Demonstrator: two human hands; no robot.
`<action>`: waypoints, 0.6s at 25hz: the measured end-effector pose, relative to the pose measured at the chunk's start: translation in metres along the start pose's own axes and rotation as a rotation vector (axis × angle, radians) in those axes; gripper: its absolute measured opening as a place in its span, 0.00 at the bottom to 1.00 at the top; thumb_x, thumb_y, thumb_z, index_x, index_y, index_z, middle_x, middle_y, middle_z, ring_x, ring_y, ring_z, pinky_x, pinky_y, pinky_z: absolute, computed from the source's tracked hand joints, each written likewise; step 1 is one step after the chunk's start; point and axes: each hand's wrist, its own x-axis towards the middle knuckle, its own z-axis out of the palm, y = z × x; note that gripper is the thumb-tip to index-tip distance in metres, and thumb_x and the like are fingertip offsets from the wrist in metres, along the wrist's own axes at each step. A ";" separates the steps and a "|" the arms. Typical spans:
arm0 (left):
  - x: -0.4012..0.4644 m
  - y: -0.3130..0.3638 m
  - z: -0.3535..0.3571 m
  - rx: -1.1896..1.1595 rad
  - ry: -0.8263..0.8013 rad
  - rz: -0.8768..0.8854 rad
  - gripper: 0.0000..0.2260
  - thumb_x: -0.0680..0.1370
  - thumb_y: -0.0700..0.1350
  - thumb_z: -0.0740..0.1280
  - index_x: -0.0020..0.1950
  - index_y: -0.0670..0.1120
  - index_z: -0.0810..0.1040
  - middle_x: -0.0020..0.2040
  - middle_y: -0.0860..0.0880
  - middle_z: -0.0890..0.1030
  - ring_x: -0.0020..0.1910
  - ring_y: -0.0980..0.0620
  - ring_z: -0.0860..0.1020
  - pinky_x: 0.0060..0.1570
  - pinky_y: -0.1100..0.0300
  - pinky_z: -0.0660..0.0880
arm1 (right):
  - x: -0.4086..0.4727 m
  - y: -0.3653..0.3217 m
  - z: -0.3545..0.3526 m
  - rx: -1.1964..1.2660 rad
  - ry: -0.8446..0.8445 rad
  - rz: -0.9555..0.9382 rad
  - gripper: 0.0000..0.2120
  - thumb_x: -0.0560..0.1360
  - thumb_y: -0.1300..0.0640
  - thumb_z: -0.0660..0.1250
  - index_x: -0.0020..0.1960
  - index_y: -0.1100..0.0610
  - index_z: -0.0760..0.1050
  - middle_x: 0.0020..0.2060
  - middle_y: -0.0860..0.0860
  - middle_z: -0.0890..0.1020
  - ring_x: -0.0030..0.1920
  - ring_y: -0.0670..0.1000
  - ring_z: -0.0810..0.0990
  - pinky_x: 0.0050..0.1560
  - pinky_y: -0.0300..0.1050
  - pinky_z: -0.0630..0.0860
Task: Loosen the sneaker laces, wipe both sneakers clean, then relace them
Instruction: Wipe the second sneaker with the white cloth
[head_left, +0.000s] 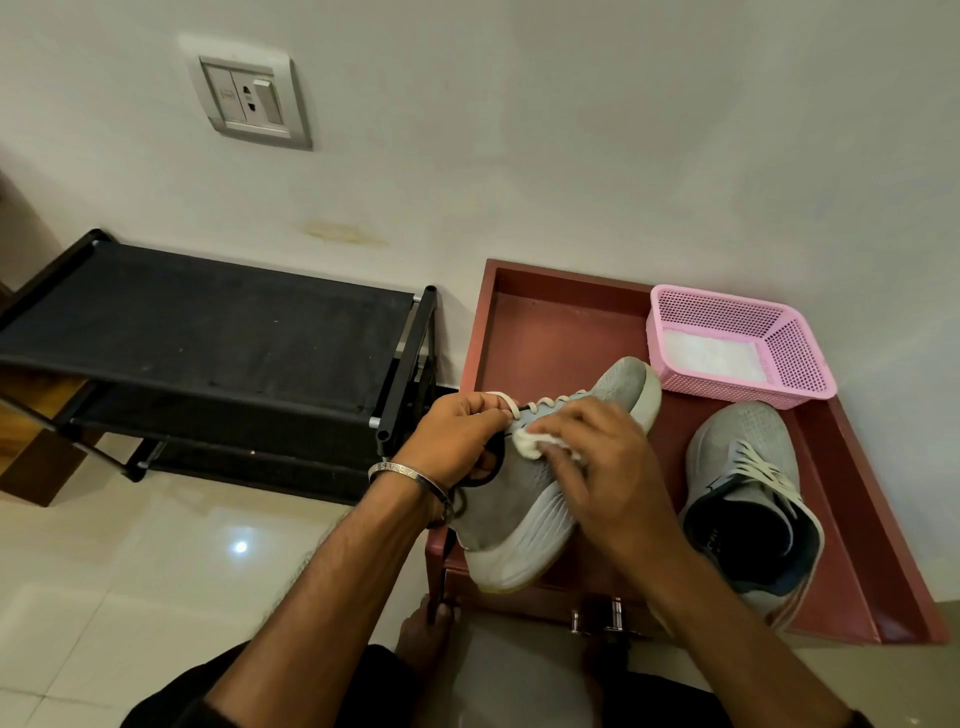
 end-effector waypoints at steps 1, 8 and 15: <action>-0.001 -0.001 0.000 -0.005 0.000 -0.003 0.06 0.80 0.37 0.62 0.45 0.40 0.77 0.30 0.46 0.68 0.24 0.54 0.64 0.23 0.65 0.63 | 0.001 0.002 -0.002 0.004 0.022 0.048 0.08 0.75 0.58 0.68 0.52 0.54 0.82 0.47 0.48 0.79 0.49 0.51 0.76 0.49 0.54 0.74; -0.001 0.000 0.001 0.025 -0.003 0.009 0.11 0.80 0.36 0.62 0.39 0.40 0.77 0.32 0.45 0.71 0.26 0.52 0.68 0.26 0.64 0.67 | -0.004 -0.006 0.007 -0.015 -0.033 -0.033 0.08 0.75 0.60 0.69 0.53 0.55 0.82 0.47 0.49 0.79 0.49 0.51 0.76 0.48 0.52 0.74; 0.001 -0.001 0.001 0.019 0.000 0.010 0.09 0.80 0.37 0.62 0.48 0.33 0.79 0.37 0.41 0.77 0.33 0.50 0.75 0.32 0.62 0.73 | -0.016 -0.030 0.007 -0.050 -0.132 -0.176 0.07 0.75 0.56 0.68 0.52 0.52 0.80 0.48 0.47 0.79 0.49 0.50 0.76 0.48 0.48 0.71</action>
